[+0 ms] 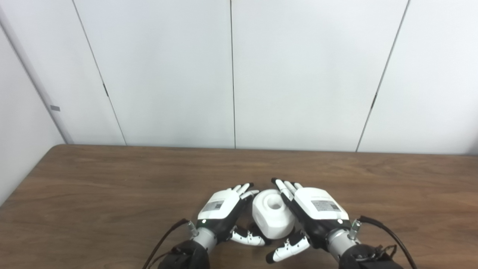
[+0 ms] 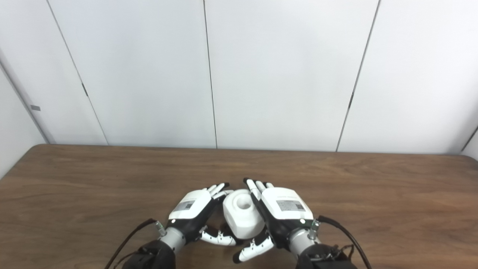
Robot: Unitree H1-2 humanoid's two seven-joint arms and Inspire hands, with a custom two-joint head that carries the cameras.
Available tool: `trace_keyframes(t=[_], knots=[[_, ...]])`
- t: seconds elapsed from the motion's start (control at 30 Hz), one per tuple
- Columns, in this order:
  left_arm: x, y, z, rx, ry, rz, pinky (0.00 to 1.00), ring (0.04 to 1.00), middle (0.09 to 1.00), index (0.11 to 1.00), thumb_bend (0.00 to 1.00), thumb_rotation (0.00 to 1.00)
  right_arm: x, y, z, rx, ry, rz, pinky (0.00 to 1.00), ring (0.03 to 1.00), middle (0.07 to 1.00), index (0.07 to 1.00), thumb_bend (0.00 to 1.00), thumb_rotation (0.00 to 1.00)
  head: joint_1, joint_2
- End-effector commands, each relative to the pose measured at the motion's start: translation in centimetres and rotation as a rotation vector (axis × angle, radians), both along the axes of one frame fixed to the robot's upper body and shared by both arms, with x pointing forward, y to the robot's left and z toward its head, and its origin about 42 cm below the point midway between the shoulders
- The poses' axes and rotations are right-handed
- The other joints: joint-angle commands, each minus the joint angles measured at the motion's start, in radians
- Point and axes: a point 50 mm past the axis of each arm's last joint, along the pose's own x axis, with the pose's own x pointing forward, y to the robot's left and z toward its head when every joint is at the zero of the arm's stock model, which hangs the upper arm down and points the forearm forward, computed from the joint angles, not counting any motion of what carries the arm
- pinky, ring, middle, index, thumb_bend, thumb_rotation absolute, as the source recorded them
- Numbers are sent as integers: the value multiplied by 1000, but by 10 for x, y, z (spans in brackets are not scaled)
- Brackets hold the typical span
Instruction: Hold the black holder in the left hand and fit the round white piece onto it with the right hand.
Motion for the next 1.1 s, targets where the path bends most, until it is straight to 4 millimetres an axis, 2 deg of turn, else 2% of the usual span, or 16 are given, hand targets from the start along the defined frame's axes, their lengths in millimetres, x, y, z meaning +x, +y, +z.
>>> trace_keyframes(t=[0.0,0.27,1.07], knots=[[6,-4,23,-2,-78,-17,992,996,1000,939,1000,349,1,4,8,10,-24,15,689,1000,1000,1000,1000,429,0,1],[4,-1,27,-4,-71,2,1000,1000,1000,999,1000,345,1,1,8,13,-10,7,686,1000,1000,1000,1000,454,-4,3],[4,9,32,14,-69,14,1000,1000,1000,1000,1000,398,5,-11,8,35,6,-19,633,1000,1000,1000,1000,469,-1,-1]])
